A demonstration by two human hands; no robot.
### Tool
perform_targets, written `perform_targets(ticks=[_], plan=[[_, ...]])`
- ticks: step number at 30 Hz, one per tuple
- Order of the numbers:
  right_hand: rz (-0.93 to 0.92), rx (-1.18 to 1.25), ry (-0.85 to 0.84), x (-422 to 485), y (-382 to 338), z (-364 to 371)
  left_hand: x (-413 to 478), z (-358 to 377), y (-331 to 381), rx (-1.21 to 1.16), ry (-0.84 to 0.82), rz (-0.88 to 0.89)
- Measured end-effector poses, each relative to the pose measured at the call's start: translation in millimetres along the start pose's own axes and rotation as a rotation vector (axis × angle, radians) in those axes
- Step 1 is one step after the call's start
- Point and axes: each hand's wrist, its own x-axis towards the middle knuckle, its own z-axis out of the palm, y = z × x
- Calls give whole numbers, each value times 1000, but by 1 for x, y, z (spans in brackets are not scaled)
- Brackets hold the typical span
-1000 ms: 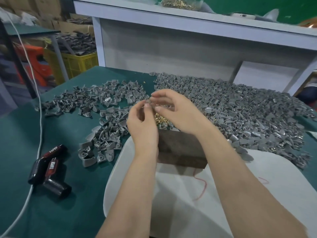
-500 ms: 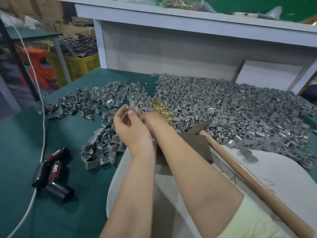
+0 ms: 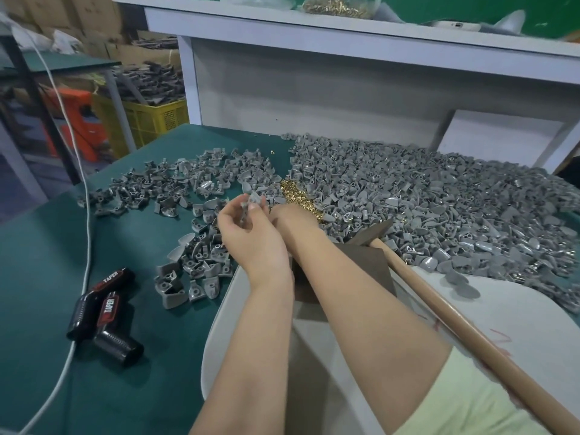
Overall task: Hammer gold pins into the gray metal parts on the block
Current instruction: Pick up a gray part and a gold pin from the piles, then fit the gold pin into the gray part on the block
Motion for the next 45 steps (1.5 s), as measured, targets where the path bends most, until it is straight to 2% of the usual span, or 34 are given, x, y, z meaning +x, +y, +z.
perform_targets(ticks=[6, 9, 12, 14, 18, 22, 26, 28, 32, 34, 45], plan=[[34, -3, -70, 3, 3, -4, -3, 0, 0, 68, -66, 19], [23, 66, 97, 1, 13, -14, -7, 1, 1, 151, -165, 88], [56, 388, 320, -17, 40, -36, -15, 2, 0, 324, -395, 209], [75, 602, 380, -42, 65, -49, -21, 3, -3, 485, -565, 298], [100, 937, 442, -101, 106, -51, -33, 4, -9, 714, -857, 317], [96, 1211, 462, -136, 122, -31, -41, 4, -11, 927, -1022, 378], [78, 1252, 483, -137, 125, -16, -40, 3, -8, 1107, -1087, 408], [69, 1223, 506, -132, 123, -11, -41, 2, -7, 1196, -1097, 403], [11, 719, 579, -127, 118, -4, -42, 1, -6, 1272, -1046, 425], [-4, 566, 586, -127, 116, -2, -41, 1, -6, 1303, -1017, 439], [23, 226, 528, -131, 101, -9, -38, 1, -7, 1368, -1038, 460]])
